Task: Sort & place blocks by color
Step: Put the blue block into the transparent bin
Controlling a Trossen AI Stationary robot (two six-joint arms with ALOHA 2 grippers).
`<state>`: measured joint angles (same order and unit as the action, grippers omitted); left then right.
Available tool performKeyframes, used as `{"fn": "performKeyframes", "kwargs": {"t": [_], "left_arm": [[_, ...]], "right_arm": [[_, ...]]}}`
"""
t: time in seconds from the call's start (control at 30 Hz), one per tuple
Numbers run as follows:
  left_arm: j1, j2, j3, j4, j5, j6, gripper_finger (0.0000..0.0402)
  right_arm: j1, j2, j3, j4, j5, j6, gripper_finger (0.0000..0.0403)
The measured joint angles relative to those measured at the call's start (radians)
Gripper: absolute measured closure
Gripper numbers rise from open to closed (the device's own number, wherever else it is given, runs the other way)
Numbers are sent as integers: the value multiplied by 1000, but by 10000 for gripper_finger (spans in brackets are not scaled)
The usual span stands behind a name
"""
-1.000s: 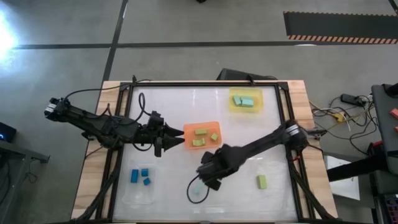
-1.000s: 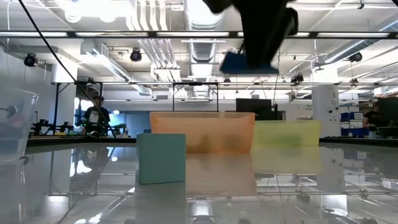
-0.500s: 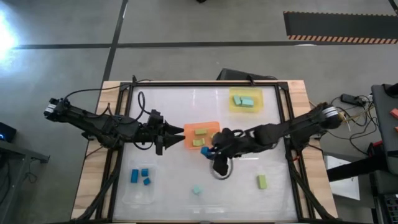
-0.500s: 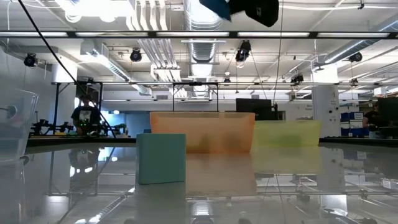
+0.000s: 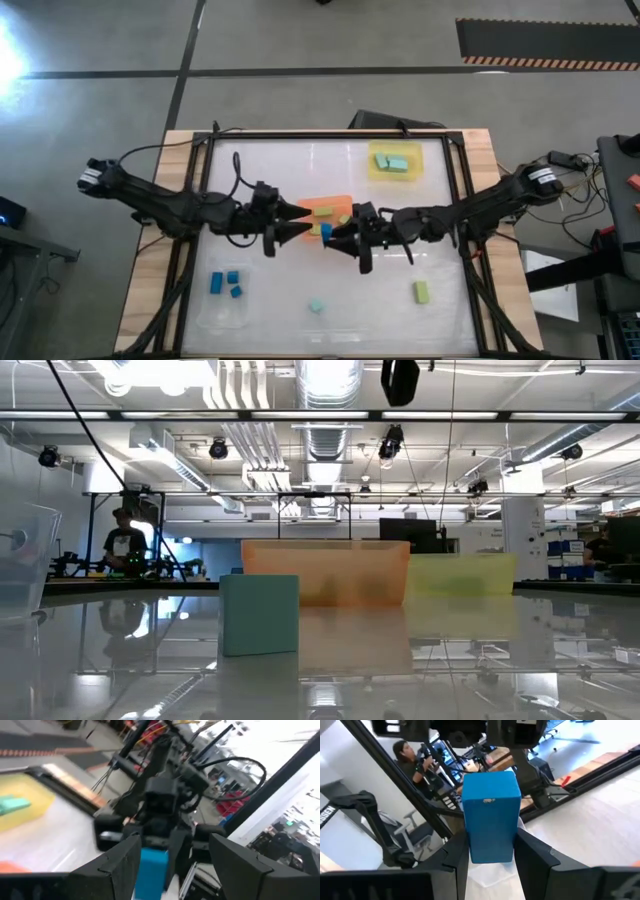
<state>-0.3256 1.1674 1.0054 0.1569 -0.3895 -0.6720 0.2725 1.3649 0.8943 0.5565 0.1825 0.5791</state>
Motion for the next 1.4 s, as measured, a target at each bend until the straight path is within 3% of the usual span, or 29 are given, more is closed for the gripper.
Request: {"fn": "performKeyframes", "kwargs": {"t": [0.23,0.8,0.97,1.2,1.4], "left_arm": [[4,115,0,175,12,80,185],[5,221,1,228,12,49,188],[5,210,1,236,12,51,213],[5,209,1,236,13,62,279],[5,209,1,231,10,49,279]], "right_arm": [[-2,3,20,3,1,-41,289],[0,4,46,4,-7,-62,289],[0,4,47,3,-6,-60,289],[0,4,47,3,-10,-52,289],[0,4,47,-12,5,-63,217]]}}
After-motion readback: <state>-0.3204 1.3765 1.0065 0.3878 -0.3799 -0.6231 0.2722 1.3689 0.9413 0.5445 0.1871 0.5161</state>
